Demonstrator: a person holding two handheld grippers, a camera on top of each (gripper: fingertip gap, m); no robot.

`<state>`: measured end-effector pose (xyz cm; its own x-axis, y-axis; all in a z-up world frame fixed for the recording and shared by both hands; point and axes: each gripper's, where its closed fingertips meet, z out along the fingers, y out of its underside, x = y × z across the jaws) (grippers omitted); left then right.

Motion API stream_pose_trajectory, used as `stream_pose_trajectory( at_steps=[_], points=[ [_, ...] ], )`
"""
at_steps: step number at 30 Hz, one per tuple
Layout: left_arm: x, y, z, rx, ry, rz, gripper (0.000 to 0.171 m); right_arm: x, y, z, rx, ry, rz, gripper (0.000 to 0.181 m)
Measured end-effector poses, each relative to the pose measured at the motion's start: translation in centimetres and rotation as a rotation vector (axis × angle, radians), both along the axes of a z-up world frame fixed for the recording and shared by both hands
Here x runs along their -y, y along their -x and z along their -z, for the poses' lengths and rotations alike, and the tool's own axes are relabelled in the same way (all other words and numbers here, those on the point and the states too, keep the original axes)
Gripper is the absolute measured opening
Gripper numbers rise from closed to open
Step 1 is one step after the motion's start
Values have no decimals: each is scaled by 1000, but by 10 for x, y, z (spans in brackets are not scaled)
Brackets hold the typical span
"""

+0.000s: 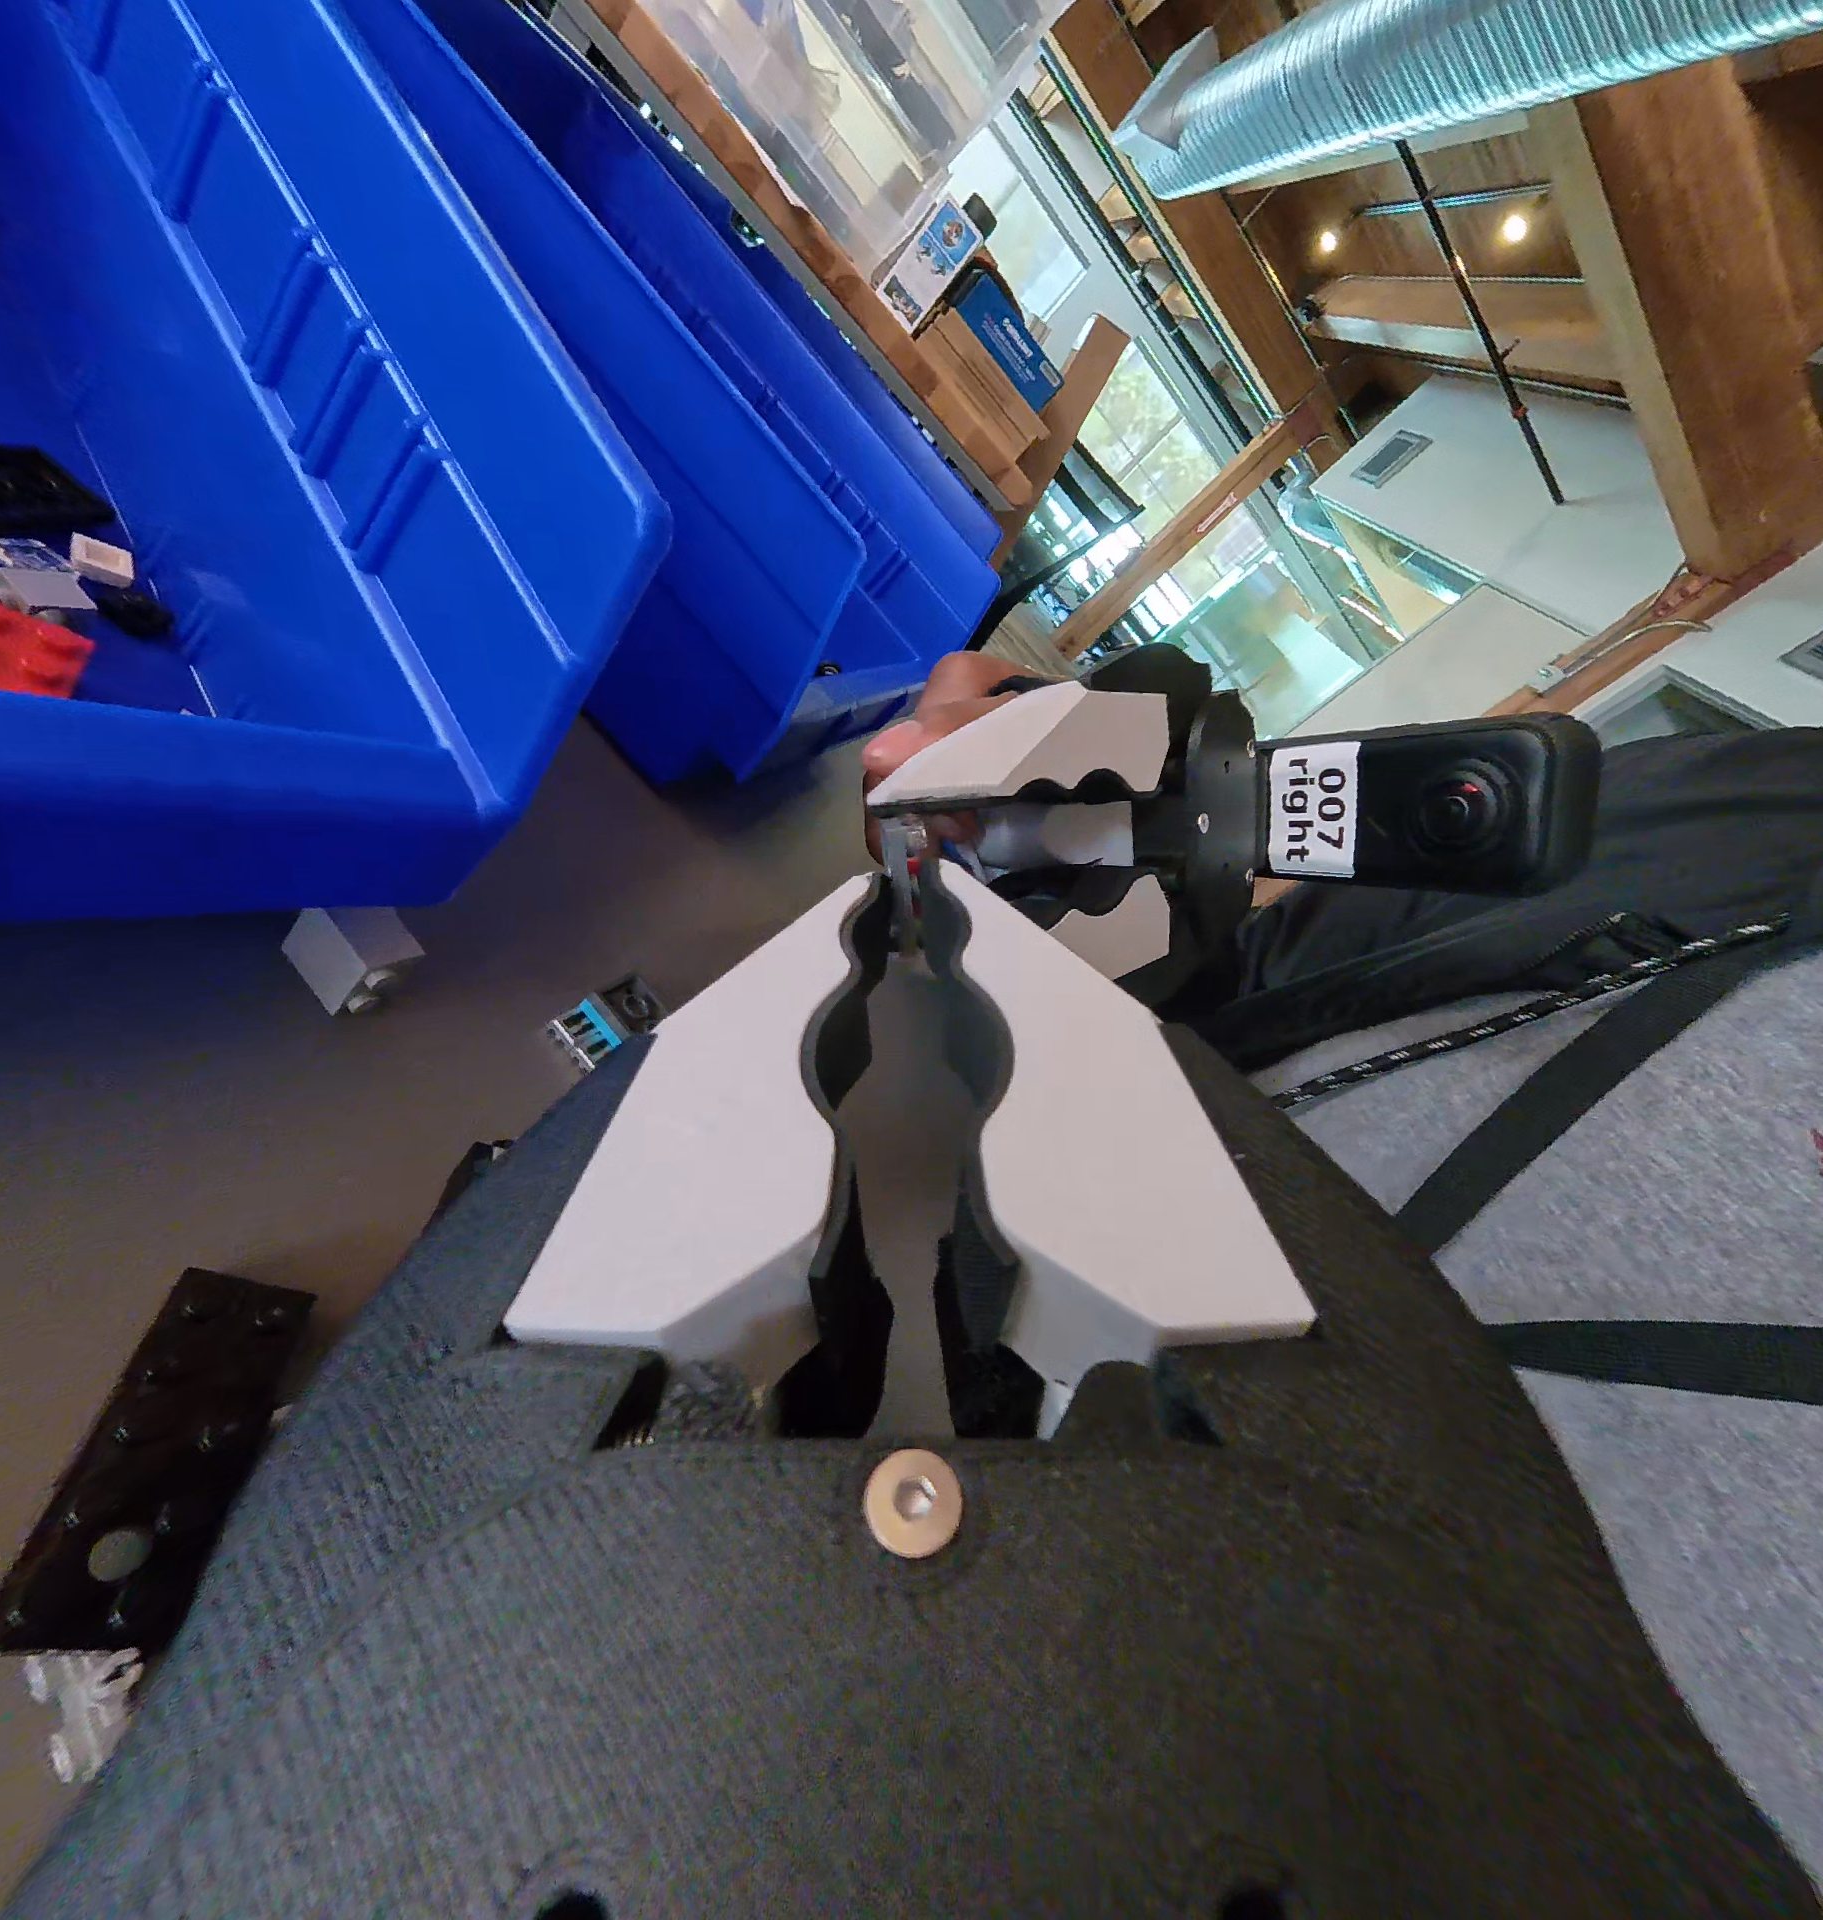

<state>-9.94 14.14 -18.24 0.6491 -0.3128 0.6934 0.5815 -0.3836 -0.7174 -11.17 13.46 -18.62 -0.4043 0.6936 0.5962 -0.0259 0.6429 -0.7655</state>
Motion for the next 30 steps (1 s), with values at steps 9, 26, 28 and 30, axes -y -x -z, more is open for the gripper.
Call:
stream_pose_trajectory(
  at_steps=[9, 26, 28, 30],
  points=[
    [-1, 3, 3, -116, 11, -39, 5, -4, 6, 5, 3, -116, 44, 32],
    [0, -2, 3, -500, -35, -54, 6, 3, 0, 4, 111, 21, -63, 26],
    [-1, -2, 3, -490, -29, -56, 6, 2, 1, 5, 111, 15, -59, 27],
    [-1, -1, 7, -463, -10, -52, 6, 1, 3, 8, 92, -31, -41, 27]
  ],
)
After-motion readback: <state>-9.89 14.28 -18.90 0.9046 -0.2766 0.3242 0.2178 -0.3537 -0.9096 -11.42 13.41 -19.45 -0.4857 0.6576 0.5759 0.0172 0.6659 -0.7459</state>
